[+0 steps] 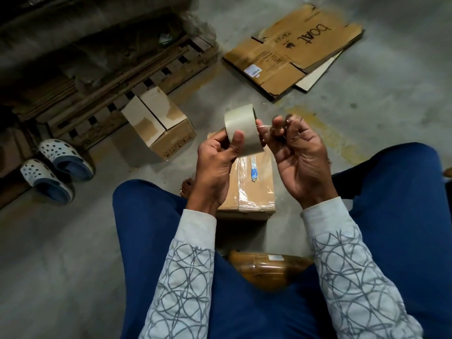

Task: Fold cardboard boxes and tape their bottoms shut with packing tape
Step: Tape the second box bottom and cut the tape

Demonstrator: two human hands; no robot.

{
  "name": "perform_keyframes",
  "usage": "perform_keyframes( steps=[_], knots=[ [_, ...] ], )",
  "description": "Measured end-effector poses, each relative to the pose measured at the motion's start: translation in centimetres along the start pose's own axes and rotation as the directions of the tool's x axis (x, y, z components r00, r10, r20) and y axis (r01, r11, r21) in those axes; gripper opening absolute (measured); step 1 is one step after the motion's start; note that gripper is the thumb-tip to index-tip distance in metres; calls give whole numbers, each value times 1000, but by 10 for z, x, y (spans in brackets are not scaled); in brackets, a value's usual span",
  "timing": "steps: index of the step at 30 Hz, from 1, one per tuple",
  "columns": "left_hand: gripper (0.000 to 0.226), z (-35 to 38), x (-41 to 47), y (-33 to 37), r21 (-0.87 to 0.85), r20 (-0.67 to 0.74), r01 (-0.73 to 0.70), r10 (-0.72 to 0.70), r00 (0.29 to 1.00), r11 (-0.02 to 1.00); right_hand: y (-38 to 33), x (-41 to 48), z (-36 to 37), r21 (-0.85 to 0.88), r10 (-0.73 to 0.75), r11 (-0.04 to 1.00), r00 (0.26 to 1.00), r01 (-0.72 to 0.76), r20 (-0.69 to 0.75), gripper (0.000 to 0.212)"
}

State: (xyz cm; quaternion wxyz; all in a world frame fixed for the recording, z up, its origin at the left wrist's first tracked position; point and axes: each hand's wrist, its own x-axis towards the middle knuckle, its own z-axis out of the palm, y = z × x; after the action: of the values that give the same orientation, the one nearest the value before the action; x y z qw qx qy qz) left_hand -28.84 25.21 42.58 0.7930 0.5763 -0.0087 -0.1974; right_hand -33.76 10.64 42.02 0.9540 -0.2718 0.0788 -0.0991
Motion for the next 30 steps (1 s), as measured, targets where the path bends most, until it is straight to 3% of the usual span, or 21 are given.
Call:
perform_keyframes(
  steps=[3,7,11,14,17,22,28,30],
  knots=[
    [41,-2,-2,-1,96,18,-54,52,998,994,-3,3,0,-25,-22,999,999,21,-49,23],
    [31,-7,-1,-7,209,-13,-112,118,993,971,-3,4,1,-91,-73,994,994,66,-77,18],
    [35,-22,-3,-9,303,-15,-152,164,986,941,-19,8,-6,36,-140,989,982,145,-128,3],
    [34,-30,-7,-6,287,-41,-177,196,980,941,-29,10,-13,50,-179,981,970,189,-164,14],
    [12,-37,-3,-5,250,-95,-210,240,966,945,-28,8,-14,56,-167,982,967,180,-192,15],
    [38,-35,-5,-4,84,-131,-281,290,948,956,-23,5,-4,34,-150,986,967,160,-205,6],
    [34,-42,-6,-5,-87,-115,-299,289,950,950,-26,8,-15,89,-143,982,962,168,-231,29],
    [33,-47,-5,-7,-196,-128,-278,257,958,940,-27,9,-21,55,-154,984,961,171,-229,26]
  ],
)
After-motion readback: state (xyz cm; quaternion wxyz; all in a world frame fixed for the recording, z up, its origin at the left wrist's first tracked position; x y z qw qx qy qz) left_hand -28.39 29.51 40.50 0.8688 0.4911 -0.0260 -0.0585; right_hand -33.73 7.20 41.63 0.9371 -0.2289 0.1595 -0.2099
